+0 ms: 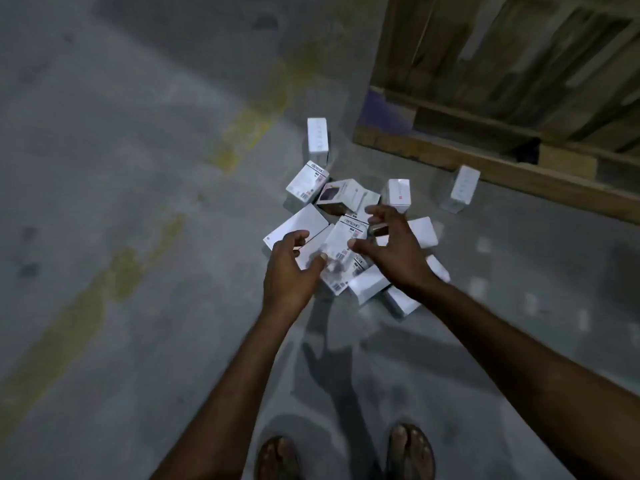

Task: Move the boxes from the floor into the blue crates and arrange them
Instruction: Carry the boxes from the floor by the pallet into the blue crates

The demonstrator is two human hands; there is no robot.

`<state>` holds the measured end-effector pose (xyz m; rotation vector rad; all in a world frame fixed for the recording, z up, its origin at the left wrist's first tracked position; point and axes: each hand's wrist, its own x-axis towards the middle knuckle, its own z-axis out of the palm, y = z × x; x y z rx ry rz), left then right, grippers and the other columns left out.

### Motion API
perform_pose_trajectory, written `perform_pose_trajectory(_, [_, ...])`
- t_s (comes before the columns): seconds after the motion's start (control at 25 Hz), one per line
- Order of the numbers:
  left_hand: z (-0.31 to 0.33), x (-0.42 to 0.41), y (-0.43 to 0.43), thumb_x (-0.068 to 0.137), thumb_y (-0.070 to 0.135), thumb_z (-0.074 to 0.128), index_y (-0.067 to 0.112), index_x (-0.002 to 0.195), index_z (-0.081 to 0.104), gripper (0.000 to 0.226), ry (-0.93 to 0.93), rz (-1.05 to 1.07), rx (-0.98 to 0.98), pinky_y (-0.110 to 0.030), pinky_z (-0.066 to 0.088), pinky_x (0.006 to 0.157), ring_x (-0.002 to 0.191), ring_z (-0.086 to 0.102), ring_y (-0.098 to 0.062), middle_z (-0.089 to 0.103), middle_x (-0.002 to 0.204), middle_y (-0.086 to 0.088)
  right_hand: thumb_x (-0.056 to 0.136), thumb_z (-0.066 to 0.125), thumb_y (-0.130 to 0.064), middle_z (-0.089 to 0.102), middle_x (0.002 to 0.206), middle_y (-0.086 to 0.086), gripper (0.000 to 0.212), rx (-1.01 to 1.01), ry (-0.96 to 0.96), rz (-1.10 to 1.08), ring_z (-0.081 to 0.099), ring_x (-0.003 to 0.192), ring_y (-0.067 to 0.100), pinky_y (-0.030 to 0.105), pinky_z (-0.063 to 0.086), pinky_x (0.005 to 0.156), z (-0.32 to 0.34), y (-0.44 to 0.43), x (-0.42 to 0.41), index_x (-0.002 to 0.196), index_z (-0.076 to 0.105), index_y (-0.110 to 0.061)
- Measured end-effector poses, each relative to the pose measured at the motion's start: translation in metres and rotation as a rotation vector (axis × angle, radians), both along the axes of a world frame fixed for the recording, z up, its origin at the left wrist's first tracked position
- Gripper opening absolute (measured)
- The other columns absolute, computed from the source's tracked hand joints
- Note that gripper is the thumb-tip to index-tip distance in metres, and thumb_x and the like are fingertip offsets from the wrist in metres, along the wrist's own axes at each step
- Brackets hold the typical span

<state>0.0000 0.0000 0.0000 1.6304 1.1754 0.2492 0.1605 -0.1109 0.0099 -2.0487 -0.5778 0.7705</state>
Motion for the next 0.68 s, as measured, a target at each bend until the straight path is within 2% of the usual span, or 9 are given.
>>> perform_pose_trajectory(0.08, [-0.033, 0.008, 0.009, 0.088, 0.027, 0.076, 0.028, 0.131, 0.055, 0.048, 0.048, -0.028, 0.050, -0.032, 0.050, 0.094, 0.117, 0.057, -0.014, 0.058, 0.132, 0.005, 0.074, 0.081, -0.035, 0.049, 0.138, -0.005, 0.072, -0.073, -0.250, 0.182, 0.049, 0.124, 0.016, 0.033, 0.046, 0.098, -0.034, 0.013, 0.008, 0.137, 0.046, -0.033])
perform_pose_trajectory(0.2, [-0.090, 0.018, 0.026, 0.089, 0.025, 0.075, 0.028, 0.128, 0.056, 0.043, 0.018, 0.028, 0.039, -0.028, 0.048, 0.088, 0.114, 0.059, -0.015, 0.060, 0.128, 0.005, 0.072, 0.076, -0.030, 0.042, 0.143, -0.008, 0.077, -0.109, -0.335, 0.393, 0.040, 0.130, 0.017, 0.035, 0.042, 0.103, -0.082, 0.035, 0.023, 0.141, 0.042, -0.035])
perform_pose_trajectory(0.28, [-0.124, 0.024, 0.037, 0.089, 0.023, 0.076, 0.029, 0.121, 0.059, 0.037, -0.012, 0.037, 0.106, -0.021, 0.048, 0.081, 0.105, 0.062, -0.014, 0.062, 0.121, 0.007, 0.070, 0.072, -0.032, 0.042, 0.145, -0.006, 0.080, -0.130, -0.435, 0.538, 0.038, 0.131, 0.019, 0.042, 0.041, 0.106, -0.111, 0.046, 0.033, 0.144, 0.042, -0.032])
perform_pose_trajectory(0.36, [-0.153, 0.030, 0.043, 0.089, 0.024, 0.076, 0.028, 0.114, 0.062, 0.028, -0.045, 0.040, 0.120, -0.018, 0.052, 0.077, 0.093, 0.064, -0.010, 0.065, 0.113, 0.007, 0.067, 0.071, -0.033, 0.038, 0.150, -0.005, 0.083, -0.234, -0.468, 0.677, 0.033, 0.134, 0.020, 0.045, 0.036, 0.110, -0.135, 0.058, 0.043, 0.145, 0.041, -0.033])
perform_pose_trajectory(0.44, [-0.176, 0.038, 0.045, 0.090, 0.028, 0.073, 0.027, 0.110, 0.067, 0.021, -0.014, 0.024, 0.098, -0.026, 0.054, 0.085, 0.088, 0.067, -0.008, 0.069, 0.108, 0.008, 0.064, 0.067, -0.035, 0.035, 0.152, -0.004, 0.085, -0.365, -0.479, 0.830, 0.027, 0.139, 0.020, 0.044, 0.031, 0.111, -0.151, 0.069, 0.052, 0.145, 0.041, -0.036])
perform_pose_trajectory(0.56, [-0.201, 0.047, 0.039, 0.093, 0.039, 0.065, 0.033, 0.101, 0.068, 0.011, 0.121, -0.072, 0.093, -0.032, 0.054, 0.090, 0.095, 0.069, -0.014, 0.072, 0.105, 0.011, 0.067, 0.067, -0.036, 0.035, 0.155, -0.003, 0.087, -0.545, -0.604, 1.084, 0.025, 0.144, 0.023, 0.048, 0.027, 0.112, -0.167, 0.077, 0.061, 0.150, 0.037, -0.036])
perform_pose_trajectory(0.68, [-0.209, 0.054, 0.033, 0.097, 0.047, 0.057, 0.032, 0.095, 0.068, 0.019, 0.152, -0.110, 0.099, -0.031, 0.051, 0.085, 0.097, 0.067, -0.014, 0.072, 0.103, 0.011, 0.074, 0.073, -0.034, 0.036, 0.153, -0.001, 0.084, -0.598, -0.704, 1.116, 0.026, 0.141, 0.024, 0.049, 0.029, 0.111, -0.170, 0.084, 0.070, 0.149, 0.038, -0.035])
